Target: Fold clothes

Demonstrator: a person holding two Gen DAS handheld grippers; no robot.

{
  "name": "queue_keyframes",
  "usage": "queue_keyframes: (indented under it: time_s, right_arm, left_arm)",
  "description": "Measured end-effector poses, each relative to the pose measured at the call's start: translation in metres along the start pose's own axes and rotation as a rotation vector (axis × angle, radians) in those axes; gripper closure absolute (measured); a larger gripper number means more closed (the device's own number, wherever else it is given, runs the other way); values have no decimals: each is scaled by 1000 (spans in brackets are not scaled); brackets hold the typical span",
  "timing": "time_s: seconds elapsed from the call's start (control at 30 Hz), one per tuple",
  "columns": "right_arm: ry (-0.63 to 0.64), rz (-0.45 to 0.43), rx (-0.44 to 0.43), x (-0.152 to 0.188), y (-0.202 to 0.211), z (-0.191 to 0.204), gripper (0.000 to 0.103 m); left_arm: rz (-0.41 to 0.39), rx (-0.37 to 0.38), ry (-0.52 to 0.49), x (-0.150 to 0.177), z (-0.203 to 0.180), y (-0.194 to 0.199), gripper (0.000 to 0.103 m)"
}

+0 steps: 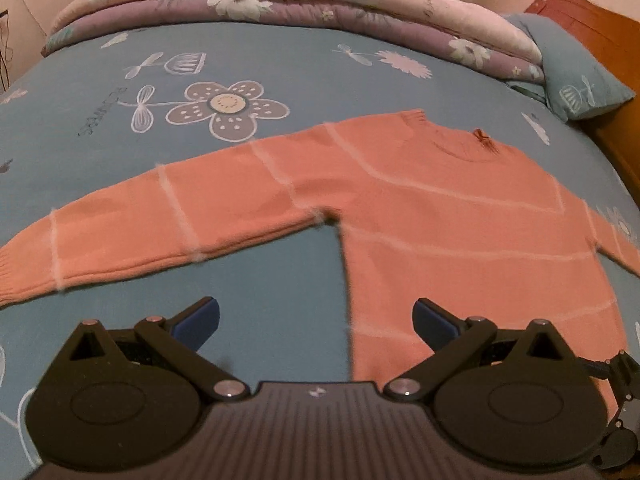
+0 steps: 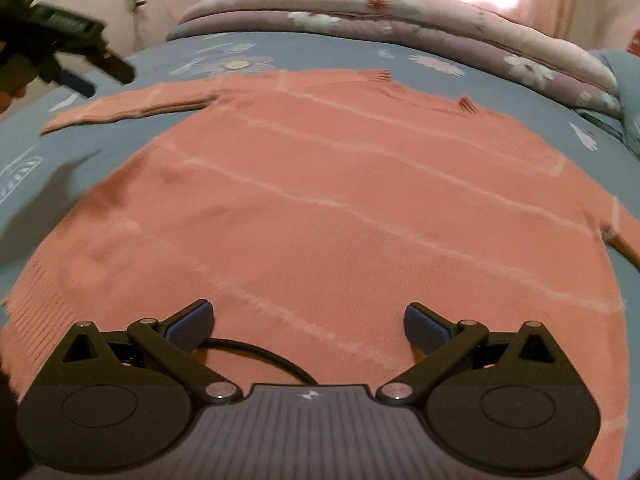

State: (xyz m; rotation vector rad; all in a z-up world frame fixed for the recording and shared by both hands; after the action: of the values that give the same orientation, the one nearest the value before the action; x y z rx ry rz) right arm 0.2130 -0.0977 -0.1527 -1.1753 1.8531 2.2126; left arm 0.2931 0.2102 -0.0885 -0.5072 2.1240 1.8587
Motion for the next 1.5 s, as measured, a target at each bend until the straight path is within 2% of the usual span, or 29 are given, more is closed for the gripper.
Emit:
queue_keyframes:
  time_s: [0.17, 0.4, 0.5, 0.6, 0.7, 0.83, 0.87, 0.97, 1.03, 1.1, 1.17, 1.2, 1.27, 1.33, 1.43, 1.5]
  right_arm:
    - [-46, -122, -155, -5, 43, -5, 0]
    - [-70, -152, -530, -2, 86, 3, 0]
    - [-36, -153, -532, -1, 90, 14, 0]
    - [33, -106, -460, 4, 78, 31, 0]
    - [65, -61, -513, 14, 78, 50, 0]
    - [98, -5, -872, 25, 103, 80, 0]
    - [106, -1, -938, 28, 110, 84, 0]
    - [140, -37, -900, 31, 119, 85, 0]
    - [134, -63, -735, 29, 109, 76, 0]
    - [71, -30, -480, 23, 85, 57, 0]
    - [-23, 34, -118, 25, 58, 28, 0]
    - [-57, 42, 35, 28, 51, 15, 0]
    - [-59, -7, 168, 33, 51, 4, 0]
    - [-73, -2, 157, 43, 54, 3, 0]
    - [-87, 57, 70, 61, 42, 5, 0]
    - [-90, 76, 44, 65, 33, 6, 0]
  left_arm:
    - [-21, -20, -37, 12, -33, 33, 1]
    - [-70, -80, -54, 24, -71, 85, 1]
    - [-67, -91, -63, 33, -83, 91, 1]
    - [-48, -97, -71, 42, -92, 90, 1]
    - [-33, -109, -69, 48, -98, 90, 1]
    - [-54, -130, -66, 51, -102, 108, 1]
    - [-62, -134, -67, 52, -103, 114, 1]
    - [-74, -139, -57, 54, -103, 122, 1]
    - [-68, -136, -46, 55, -102, 116, 1]
    - [-47, -125, -31, 56, -103, 104, 1]
    - [-16, -98, -28, 57, -106, 86, 1]
    - [-1, -86, -27, 58, -108, 78, 1]
    - [19, -70, -38, 57, -114, 65, 1]
    - [34, -54, -50, 56, -120, 55, 1]
    - [46, -46, -58, 53, -127, 44, 1]
    - [53, -41, -59, 53, -130, 40, 1]
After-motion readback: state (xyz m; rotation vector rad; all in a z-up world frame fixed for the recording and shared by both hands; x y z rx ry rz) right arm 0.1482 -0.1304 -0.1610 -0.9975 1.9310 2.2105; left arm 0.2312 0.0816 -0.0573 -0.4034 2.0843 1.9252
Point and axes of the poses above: each gripper's, at about its wrist camera, not at the fingertips, and y roughly against the way its jaws point, z to its left, x to its underside, the point moved 6 cm from there along -y, roughly the way its jaws point, and after that the axes turned 11 degrees about z, right-handed, at the moved point
